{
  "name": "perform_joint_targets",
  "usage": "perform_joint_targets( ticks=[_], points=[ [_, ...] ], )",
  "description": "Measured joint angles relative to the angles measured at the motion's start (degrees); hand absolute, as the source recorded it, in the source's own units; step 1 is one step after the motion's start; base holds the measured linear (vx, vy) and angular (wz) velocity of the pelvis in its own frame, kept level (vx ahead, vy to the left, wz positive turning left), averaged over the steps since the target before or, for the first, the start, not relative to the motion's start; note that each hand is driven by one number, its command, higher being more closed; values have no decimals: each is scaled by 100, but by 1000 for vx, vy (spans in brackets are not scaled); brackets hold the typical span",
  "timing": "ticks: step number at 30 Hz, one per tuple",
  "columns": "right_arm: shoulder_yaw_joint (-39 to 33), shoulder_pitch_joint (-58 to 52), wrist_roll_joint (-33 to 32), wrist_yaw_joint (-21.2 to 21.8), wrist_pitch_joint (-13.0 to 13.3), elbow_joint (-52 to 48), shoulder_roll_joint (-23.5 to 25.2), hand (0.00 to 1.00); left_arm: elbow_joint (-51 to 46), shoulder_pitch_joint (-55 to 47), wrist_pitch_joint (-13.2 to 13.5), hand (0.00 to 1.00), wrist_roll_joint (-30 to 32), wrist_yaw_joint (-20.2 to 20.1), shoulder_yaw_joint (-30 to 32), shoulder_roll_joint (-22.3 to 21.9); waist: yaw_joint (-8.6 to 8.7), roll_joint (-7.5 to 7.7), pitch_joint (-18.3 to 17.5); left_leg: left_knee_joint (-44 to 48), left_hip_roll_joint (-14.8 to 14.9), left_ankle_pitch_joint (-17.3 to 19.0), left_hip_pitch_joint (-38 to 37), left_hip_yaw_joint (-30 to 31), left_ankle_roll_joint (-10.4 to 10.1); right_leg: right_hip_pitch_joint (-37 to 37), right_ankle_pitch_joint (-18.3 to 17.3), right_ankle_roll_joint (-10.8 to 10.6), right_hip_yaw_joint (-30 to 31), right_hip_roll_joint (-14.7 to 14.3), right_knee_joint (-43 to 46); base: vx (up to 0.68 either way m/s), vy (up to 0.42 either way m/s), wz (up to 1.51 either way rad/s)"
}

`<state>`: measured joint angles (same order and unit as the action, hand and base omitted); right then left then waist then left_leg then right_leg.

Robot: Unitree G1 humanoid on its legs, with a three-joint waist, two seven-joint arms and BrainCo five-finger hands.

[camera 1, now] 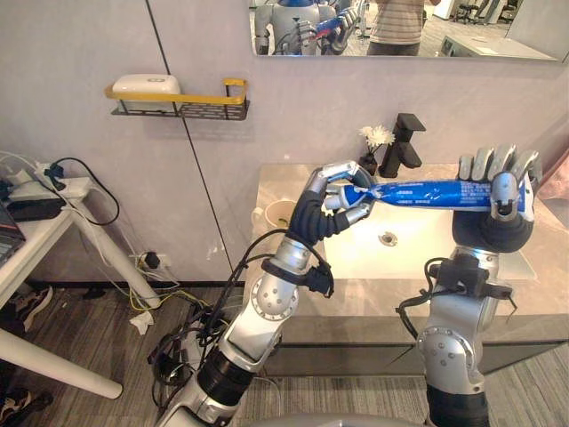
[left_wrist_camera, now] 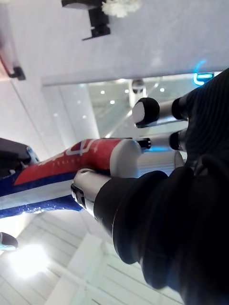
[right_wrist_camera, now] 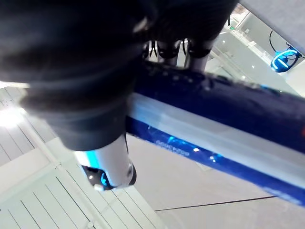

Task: Organize washtable

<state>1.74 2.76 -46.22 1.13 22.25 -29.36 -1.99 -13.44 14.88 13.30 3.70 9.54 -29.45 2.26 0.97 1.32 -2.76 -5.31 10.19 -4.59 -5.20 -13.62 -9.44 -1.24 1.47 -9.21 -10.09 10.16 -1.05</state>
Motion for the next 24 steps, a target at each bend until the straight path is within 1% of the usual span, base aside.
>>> perform_joint_targets(
  ticks=[6, 14, 15, 19, 24],
  points=[
    [6, 0, -52, -1, 13, 1, 33, 100, 0, 0, -22, 100, -2, -13, -45, 6, -2, 11, 9, -1, 0, 0, 3, 2, 0, 1, 0, 0, -5, 1, 0, 0, 0, 0],
    [-6, 0, -80, -63, 100, 2, 32, 100, 0, 1, -27, 100, -8, 4, -202, 12, -3, 26, 18, -3, 0, 0, 14, 8, 0, 4, -1, 0, -17, 4, -1, 0, 0, 0],
    [-6, -1, -103, -66, 100, 2, 32, 100, 0, 1, -27, 0, -9, 3, -204, 11, -3, 28, 19, -3, 0, 0, 16, 8, 0, 4, -1, 0, -19, 4, -1, 0, 0, 0],
    [-4, -1, -113, -116, 100, 12, 31, 100, -4, 15, -21, 0, -134, 14, -233, 10, -3, 59, 39, -3, 0, -1, 20, 9, -1, 6, -1, 0, -24, 6, -1, 0, 0, 0],
    [20, -8, -117, -125, 91, 25, 31, 100, -9, 51, -20, 0, -132, 86, -261, 9, -1, 119, 78, -1, -1, -1, 22, 9, -1, 6, -1, 1, -26, 7, -1, 0, 0, 0]
  ],
)
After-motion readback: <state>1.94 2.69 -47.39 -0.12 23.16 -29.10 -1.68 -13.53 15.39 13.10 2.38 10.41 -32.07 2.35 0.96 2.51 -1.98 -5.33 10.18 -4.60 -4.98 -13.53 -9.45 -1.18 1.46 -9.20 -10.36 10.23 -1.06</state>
